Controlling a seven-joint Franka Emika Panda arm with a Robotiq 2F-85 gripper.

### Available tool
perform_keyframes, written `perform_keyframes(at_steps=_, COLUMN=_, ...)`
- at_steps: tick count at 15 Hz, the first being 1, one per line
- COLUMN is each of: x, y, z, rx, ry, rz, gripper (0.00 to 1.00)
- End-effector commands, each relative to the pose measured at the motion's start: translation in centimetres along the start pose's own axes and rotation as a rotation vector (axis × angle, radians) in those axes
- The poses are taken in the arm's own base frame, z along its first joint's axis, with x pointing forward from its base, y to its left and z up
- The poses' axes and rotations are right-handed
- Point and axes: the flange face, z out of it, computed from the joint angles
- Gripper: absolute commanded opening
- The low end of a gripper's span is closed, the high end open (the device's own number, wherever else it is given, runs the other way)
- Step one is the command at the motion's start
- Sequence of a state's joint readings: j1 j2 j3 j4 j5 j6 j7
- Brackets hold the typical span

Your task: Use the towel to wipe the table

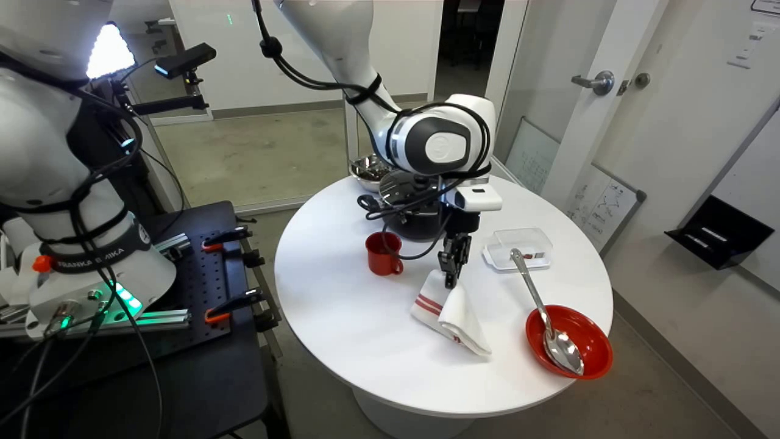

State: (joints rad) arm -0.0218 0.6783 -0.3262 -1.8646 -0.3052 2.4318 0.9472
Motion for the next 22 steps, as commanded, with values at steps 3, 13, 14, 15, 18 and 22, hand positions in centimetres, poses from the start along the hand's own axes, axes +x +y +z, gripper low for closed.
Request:
perform_keyframes(at_steps=3, x=0.7, y=-0.4, z=0.9, rx=-0.023, ry=0.002, rz=0.028, gripper=0.56)
perform_keyframes(at_steps=13, x=0.7, y=-1.5, z=-0.9, rx=0.017, ry=-0.087, rz=0.132, gripper=1.00)
perform_keyframes(at_steps=14, x=0.3, y=-2.4, z=-2.1, rx=0.058, ry=-0.113, rz=0.149, gripper=1.00)
perform_keyframes(at_steps=15, x=0.0, y=-3.3, z=-3.0, rx=0.097, ry=-0.130, rz=0.178, gripper=1.00)
perform_keyframes(at_steps=18, x=0.4, y=-5.1, z=-3.5, rx=0.117, ry=-0.042, rz=0.352, gripper=1.00)
perform_keyframes(at_steps=22, x=0.1, y=-3.9, z=-4.2, rx=0.036, ry=0.075, rz=0.462, gripper=1.00)
